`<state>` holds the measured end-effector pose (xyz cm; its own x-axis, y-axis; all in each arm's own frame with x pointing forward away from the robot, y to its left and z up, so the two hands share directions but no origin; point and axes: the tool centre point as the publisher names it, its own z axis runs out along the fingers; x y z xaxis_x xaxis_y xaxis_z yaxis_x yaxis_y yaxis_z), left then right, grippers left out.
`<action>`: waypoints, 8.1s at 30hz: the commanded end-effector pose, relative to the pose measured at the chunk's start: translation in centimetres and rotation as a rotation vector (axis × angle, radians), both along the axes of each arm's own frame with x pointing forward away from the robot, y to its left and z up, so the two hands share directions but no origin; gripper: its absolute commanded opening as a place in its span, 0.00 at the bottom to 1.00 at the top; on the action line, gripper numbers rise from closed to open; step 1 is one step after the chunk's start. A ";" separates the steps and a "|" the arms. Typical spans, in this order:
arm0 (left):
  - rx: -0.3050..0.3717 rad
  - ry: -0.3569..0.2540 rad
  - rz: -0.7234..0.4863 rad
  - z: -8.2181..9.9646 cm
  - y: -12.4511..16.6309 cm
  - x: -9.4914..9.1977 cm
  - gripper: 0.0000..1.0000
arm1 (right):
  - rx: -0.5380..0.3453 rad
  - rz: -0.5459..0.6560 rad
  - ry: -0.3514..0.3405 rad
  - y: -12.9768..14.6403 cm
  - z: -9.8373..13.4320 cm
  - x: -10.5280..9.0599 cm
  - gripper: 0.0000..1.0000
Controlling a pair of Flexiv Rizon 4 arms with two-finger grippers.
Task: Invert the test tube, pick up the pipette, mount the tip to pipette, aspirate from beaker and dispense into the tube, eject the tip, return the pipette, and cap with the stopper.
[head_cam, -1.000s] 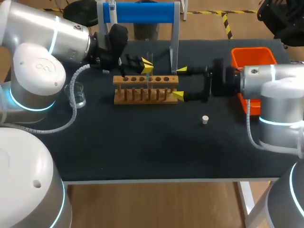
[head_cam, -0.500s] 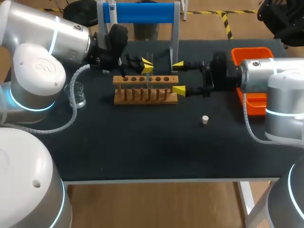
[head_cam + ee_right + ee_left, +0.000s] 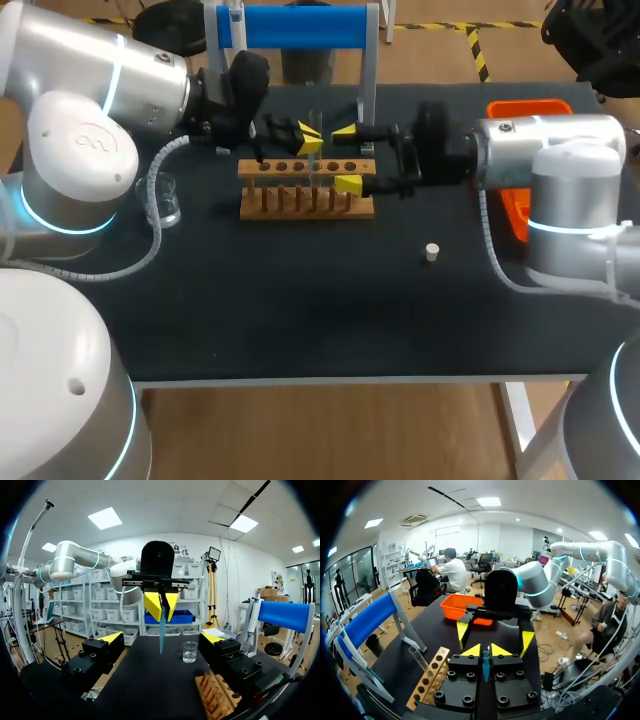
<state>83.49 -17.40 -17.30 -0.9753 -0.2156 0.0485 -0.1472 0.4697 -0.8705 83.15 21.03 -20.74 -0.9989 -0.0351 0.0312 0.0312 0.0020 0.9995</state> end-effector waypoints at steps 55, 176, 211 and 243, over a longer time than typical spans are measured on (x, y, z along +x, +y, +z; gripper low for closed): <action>0.003 0.003 -0.002 0.1 0.1 -0.1 0.00 | 0.024 0.091 0.002 4.9 0.1 0.2 0.33; -0.064 -0.060 0.202 -0.5 5.1 2.7 1.00 | -0.023 -0.071 -0.010 -21.8 -4.0 -5.9 0.00; -0.149 -0.188 0.868 -0.9 13.5 15.8 1.00 | -0.023 -0.071 -0.010 -21.8 -4.0 -5.9 0.00; -0.177 -0.246 1.201 -1.1 12.8 23.2 1.00 | -0.023 -0.071 -0.010 -21.8 -4.0 -5.9 0.00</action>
